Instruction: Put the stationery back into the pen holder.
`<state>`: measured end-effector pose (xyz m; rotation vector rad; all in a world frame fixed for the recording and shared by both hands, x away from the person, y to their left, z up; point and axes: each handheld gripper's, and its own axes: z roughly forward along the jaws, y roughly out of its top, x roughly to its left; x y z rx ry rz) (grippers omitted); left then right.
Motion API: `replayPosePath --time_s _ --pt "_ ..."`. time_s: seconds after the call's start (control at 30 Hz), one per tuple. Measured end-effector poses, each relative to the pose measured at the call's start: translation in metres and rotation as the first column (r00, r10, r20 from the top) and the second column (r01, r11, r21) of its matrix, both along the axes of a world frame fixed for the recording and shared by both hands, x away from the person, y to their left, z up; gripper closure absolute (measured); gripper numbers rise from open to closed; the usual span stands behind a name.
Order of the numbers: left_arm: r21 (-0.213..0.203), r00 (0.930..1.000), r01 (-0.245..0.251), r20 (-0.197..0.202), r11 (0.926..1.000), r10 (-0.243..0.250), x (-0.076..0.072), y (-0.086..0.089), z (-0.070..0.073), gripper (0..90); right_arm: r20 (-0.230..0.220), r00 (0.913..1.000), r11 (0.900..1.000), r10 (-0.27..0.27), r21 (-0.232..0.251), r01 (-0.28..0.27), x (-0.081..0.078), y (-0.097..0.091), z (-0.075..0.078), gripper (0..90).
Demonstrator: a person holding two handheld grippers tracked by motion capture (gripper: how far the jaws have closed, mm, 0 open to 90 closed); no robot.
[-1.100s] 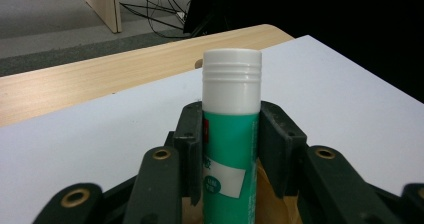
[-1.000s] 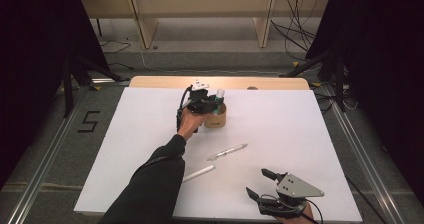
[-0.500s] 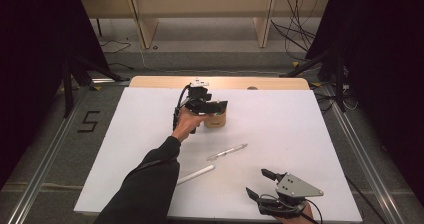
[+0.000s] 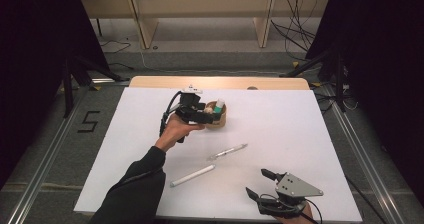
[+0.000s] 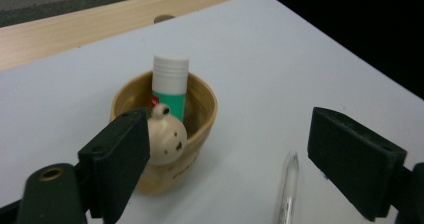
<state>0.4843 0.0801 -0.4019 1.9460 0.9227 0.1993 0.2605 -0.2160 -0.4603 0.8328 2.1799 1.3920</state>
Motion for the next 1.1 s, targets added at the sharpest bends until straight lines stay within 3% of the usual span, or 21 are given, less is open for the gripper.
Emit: replayPosePath --time_s 0.33,0.53,0.9,1.1 --pt "-0.003 0.9981 0.061 0.009 0.9981 -0.061 -0.027 0.01 -0.004 15.4 -0.004 1.0 1.0 0.002 0.003 -0.002 0.0 0.001 0.0 26.8" --pt "-0.011 0.9985 0.056 0.0 0.9984 -0.056 -0.038 0.019 -0.006 15.4 -0.006 1.0 1.0 0.0 0.004 0.0 0.001 0.001 -0.001 26.8" --pt "0.097 0.9928 0.117 -0.037 0.9884 -0.114 -0.056 0.025 -0.013 15.5 -0.012 0.9999 1.0 0.003 -0.001 -0.003 0.0 0.001 -0.001 26.8" --pt "0.207 0.9864 0.161 -0.067 0.9649 -0.15 -0.07 0.024 -0.018 15.6 -0.007 1.0 1.0 0.005 -0.001 -0.005 -0.001 0.001 0.0 26.8"
